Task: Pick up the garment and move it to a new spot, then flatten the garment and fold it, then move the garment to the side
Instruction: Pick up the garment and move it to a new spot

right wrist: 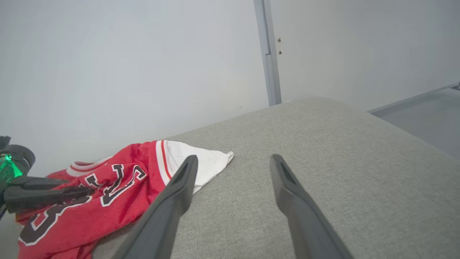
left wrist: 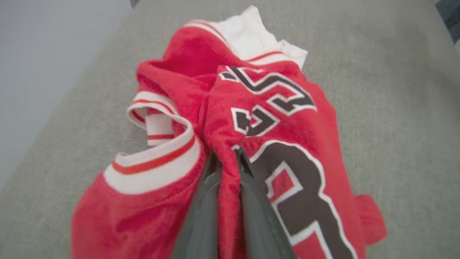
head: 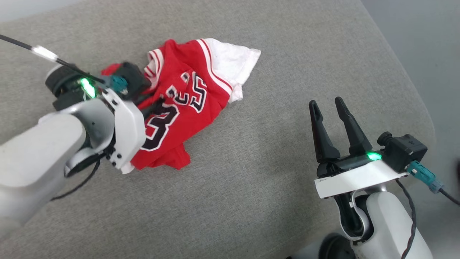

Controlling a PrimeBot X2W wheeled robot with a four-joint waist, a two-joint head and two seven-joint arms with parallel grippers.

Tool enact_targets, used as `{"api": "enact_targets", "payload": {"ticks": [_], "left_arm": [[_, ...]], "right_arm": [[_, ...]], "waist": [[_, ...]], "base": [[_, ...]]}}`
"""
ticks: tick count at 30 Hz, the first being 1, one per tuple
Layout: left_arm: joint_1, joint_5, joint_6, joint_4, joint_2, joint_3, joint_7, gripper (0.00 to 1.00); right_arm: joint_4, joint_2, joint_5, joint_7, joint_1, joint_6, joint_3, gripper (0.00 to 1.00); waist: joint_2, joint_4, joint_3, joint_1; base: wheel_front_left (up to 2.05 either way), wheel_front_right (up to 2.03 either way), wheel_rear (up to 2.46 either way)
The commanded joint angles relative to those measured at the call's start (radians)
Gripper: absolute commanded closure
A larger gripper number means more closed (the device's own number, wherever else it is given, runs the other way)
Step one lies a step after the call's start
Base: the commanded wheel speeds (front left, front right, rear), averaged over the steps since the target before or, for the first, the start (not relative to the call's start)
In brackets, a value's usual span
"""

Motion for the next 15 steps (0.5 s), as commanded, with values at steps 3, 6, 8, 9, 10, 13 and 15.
{"api": "enact_targets", "payload": {"ticks": [3,6,8,9,10,13,15], "left_arm": [[0.043,0.045,0.002,0.01,0.0,0.0,0.086,1.0],[0.065,0.058,0.002,0.03,0.0,-0.005,0.151,1.0],[0.074,0.064,0.002,0.038,0.004,-0.007,0.175,1.0],[0.08,0.068,0.002,0.045,0.007,-0.01,0.194,1.0],[0.084,0.067,0.003,0.057,0.013,-0.013,0.21,1.0],[0.104,0.06,0.004,0.084,0.03,-0.021,0.252,1.0],[0.112,0.055,0.004,0.094,0.043,-0.023,0.265,1.0]], "right_arm": [[-0.015,0.0,0.033,-0.005,0.004,0.0,0.005,0.0],[-0.023,0.001,0.052,-0.005,0.006,0.0,0.014,0.0],[-0.025,0.0,0.057,-0.005,0.007,0.0,0.017,0.0],[-0.027,0.0,0.062,-0.005,0.008,0.0,0.019,0.0],[-0.028,0.0,0.067,-0.005,0.008,0.0,0.021,0.0],[-0.032,0.0,0.077,-0.005,0.011,0.0,0.027,0.0],[-0.036,0.001,0.08,-0.005,0.013,0.0,0.031,0.0]], "waist": [[0.0,-0.036,0.038,0.0],[0.0,-0.059,0.058,0.0],[0.0,-0.067,0.064,0.0],[0.0,-0.074,0.069,0.0],[0.0,-0.081,0.074,0.0],[0.0,-0.096,0.083,0.0],[0.0,-0.101,0.084,0.0]], "base": [[0.0,0.0,0.0],[0.0,0.0,0.0],[0.0,0.0,0.0],[0.0,0.0,0.0],[0.0,0.0,0.0],[0.0,0.0,0.0],[0.0,0.0,0.0]]}}
